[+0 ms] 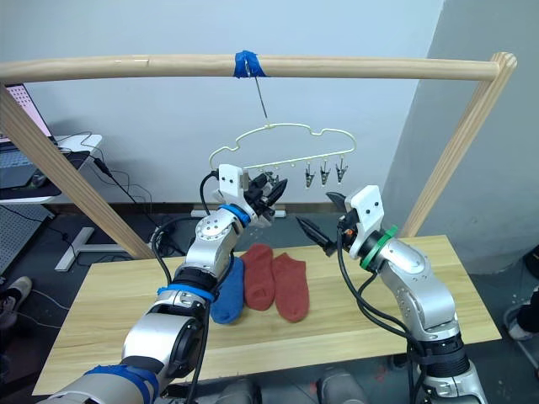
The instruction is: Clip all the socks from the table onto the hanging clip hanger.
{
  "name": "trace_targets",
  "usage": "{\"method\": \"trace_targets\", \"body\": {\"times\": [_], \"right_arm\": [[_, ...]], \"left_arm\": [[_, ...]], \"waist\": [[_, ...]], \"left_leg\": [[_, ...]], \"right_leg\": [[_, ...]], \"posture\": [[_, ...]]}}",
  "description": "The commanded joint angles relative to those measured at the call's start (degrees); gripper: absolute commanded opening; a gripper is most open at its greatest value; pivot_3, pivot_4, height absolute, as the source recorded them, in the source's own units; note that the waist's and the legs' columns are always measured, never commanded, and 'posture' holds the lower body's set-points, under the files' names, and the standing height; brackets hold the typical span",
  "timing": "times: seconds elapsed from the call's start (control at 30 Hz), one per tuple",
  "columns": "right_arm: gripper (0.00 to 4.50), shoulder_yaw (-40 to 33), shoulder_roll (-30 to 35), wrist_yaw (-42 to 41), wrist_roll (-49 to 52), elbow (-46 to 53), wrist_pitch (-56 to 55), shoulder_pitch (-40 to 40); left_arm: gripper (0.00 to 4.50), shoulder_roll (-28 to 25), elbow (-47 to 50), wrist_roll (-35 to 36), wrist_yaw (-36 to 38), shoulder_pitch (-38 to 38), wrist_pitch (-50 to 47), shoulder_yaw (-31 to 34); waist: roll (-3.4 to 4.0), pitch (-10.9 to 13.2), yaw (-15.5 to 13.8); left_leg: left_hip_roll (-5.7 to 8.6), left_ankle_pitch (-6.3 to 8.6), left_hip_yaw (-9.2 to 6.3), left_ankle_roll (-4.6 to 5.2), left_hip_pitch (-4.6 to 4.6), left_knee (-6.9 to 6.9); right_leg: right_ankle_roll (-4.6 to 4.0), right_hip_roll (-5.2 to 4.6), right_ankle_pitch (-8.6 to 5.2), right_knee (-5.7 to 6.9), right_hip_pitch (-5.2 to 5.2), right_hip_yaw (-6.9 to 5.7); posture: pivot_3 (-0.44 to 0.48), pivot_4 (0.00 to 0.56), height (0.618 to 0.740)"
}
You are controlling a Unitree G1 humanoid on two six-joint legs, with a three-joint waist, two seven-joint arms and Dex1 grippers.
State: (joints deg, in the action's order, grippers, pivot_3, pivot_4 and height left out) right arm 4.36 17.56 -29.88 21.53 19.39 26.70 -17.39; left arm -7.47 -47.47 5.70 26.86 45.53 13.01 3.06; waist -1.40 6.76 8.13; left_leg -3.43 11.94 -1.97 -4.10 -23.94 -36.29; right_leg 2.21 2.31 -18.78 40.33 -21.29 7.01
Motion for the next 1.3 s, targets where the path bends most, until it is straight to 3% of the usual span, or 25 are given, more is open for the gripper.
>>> {"method": "trace_targets", "body": {"times": [0.03, 0.57, 0.87, 1.1, 1.23, 1.3], "right_arm": [[4.5, -0.83, 0.18, 0.02, 0.74, 2.55, -0.25, -0.56], [4.5, -0.44, 0.19, -0.37, 0.75, 2.31, -0.02, -0.86], [4.5, -0.37, 0.25, -0.44, 0.84, 2.51, 0.26, -0.59], [4.5, 1.07, -0.73, -0.33, 0.11, 0.77, -0.23, -0.25], [4.5, 6.77, -0.33, 0.15, -6.64, -8.87, -0.96, -0.65], [4.5, 9.41, -2.8, 2.02, -10.82, -20.86, -3.59, -3.28]], "left_arm": [[2.23, -0.27, 2.52, 0.59, -0.23, 0.19, 1.05, 0.5], [2.23, -0.71, 3.07, 0.8, -0.79, 0.04, 1.21, 1.05], [0.21, -0.54, 3.57, 1.3, -0.39, -0.13, 1.14, 1.31], [0.12, -0.99, 5.63, 1.63, 0.6, -0.92, -0.51, 1.19], [0.12, -1.62, 9.25, 2.67, 1.51, -1.99, -4.89, 1.36], [0.12, -3.05, 13.49, 4.89, 3.3, -2.74, -11.37, 2.14]], "waist": [[0.0, 0.0, 0.0], [0.0, 0.0, -0.1], [0.0, 0.0, -0.14], [0.01, 0.01, -0.16], [0.01, 0.01, -0.15], [-0.05, 0.05, -0.08]], "left_leg": [[0.0, 0.0, 0.0, 0.0, 0.0, 0.0], [0.0, 0.0, 0.0, 0.0, 0.0, 0.0], [0.0, 0.0, 0.0, 0.0, 0.0, 0.0], [0.0, 0.0, 0.0, 0.0, 0.0, 0.0], [-0.01, 0.0, 0.0, 0.0, 0.03, 0.0], [-0.01, 0.0, 0.0, 0.01, 0.05, 0.0]], "right_leg": [[0.0, 0.0, 0.0, 0.0, 0.0, 0.0], [0.0, 0.0, 0.0, 0.0, 0.0, 0.0], [0.01, 0.0, -0.01, 0.0, 0.0, 0.0], [0.01, 0.0, -0.01, 0.0, 0.0, 0.0], [0.01, 0.01, -0.01, 0.0, 0.02, 0.0], [0.01, 0.01, -0.01, 0.0, 0.03, 0.01]], "posture": [[-0.126, 0.073, 0.74], [-0.112, 0.081, 0.74], [-0.112, 0.086, 0.74], [-0.103, 0.093, 0.74], [-0.09, 0.097, 0.74], [-0.066, 0.105, 0.74]]}}
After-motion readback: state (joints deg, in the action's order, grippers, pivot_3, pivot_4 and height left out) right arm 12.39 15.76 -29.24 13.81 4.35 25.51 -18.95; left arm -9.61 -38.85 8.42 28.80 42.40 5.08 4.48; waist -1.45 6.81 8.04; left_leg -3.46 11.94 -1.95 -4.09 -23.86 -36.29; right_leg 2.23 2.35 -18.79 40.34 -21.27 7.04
